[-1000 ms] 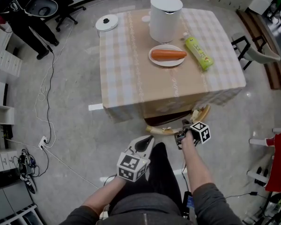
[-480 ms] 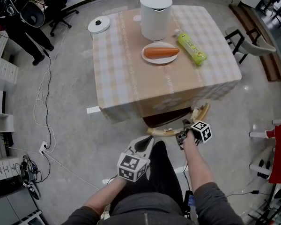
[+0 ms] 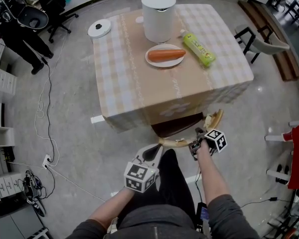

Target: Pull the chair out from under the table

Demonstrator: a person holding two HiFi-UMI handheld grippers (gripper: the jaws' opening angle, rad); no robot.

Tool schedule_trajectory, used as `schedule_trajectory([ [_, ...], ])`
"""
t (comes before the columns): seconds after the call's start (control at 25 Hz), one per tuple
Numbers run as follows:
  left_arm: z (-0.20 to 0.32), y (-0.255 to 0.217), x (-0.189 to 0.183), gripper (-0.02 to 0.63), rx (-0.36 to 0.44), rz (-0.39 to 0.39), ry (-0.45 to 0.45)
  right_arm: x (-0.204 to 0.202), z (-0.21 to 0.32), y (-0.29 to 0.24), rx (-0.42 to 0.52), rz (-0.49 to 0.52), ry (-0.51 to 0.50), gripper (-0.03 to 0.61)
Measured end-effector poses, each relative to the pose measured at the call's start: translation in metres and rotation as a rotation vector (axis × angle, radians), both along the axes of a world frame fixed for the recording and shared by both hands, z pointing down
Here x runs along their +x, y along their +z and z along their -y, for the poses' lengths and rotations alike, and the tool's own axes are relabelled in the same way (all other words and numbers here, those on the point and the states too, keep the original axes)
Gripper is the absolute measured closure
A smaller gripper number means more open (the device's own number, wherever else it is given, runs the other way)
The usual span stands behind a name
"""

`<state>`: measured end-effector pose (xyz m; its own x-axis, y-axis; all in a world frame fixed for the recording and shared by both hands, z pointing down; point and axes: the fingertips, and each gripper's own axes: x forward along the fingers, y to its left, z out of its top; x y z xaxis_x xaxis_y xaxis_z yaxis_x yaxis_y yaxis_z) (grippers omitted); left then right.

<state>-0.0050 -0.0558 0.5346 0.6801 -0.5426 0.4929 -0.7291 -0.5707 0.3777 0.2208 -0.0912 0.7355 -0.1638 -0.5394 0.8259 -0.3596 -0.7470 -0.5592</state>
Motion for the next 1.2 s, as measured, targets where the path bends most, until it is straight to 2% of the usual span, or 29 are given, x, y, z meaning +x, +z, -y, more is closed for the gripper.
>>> schedule_trajectory([
  [1.2, -0.004, 0.002, 0.031, 0.604, -0.002, 0.011, 0.132, 0.033, -0.045, 0.0, -0.011, -0.015, 0.011, 0.443],
])
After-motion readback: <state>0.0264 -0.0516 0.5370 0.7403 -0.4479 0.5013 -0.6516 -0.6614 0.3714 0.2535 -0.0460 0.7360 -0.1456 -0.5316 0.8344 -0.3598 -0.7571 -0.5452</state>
